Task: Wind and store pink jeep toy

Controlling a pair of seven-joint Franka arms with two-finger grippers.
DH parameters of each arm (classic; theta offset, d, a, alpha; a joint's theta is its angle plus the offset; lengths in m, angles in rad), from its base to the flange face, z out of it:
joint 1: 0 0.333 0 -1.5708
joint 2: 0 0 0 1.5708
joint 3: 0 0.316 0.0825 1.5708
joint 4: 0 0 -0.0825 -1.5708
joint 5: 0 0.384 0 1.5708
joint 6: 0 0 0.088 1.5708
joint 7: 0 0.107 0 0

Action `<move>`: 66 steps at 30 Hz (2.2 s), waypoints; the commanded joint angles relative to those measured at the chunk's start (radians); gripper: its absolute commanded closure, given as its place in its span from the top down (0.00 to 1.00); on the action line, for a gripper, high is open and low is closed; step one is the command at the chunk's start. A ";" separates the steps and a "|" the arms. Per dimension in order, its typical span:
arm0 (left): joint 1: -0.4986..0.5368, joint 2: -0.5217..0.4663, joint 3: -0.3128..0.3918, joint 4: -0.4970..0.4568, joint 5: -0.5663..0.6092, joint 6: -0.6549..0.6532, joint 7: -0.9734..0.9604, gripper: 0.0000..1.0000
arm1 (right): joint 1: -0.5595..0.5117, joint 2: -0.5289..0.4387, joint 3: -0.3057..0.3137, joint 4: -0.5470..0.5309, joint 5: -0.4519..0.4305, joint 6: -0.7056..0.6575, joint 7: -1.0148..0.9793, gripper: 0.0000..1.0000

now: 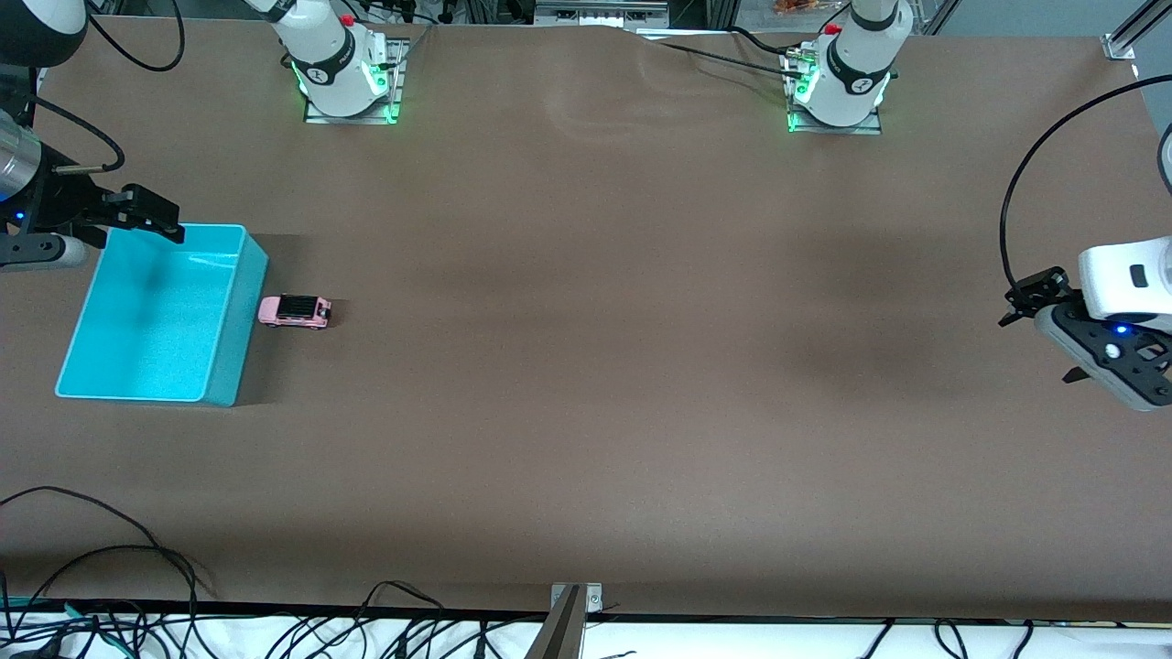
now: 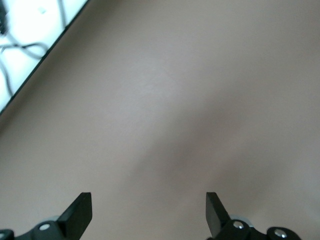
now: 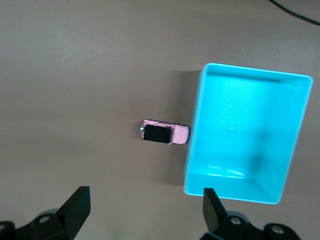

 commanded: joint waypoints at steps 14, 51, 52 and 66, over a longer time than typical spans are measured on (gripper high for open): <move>-0.002 -0.128 0.010 -0.156 -0.040 0.038 -0.459 1.00 | 0.000 0.006 0.001 0.018 -0.004 -0.032 0.007 1.00; -0.024 -0.312 -0.013 -0.362 -0.067 -0.028 -0.694 1.00 | -0.001 -0.020 0.001 -0.401 -0.004 0.389 0.006 1.00; -0.022 -0.312 -0.013 -0.362 -0.067 -0.028 -0.694 1.00 | -0.001 -0.017 0.001 -0.424 -0.003 0.420 0.006 1.00; -0.011 -0.283 -0.007 -0.315 -0.069 -0.025 -0.696 1.00 | -0.001 0.048 0.002 -0.614 -0.001 0.672 0.007 1.00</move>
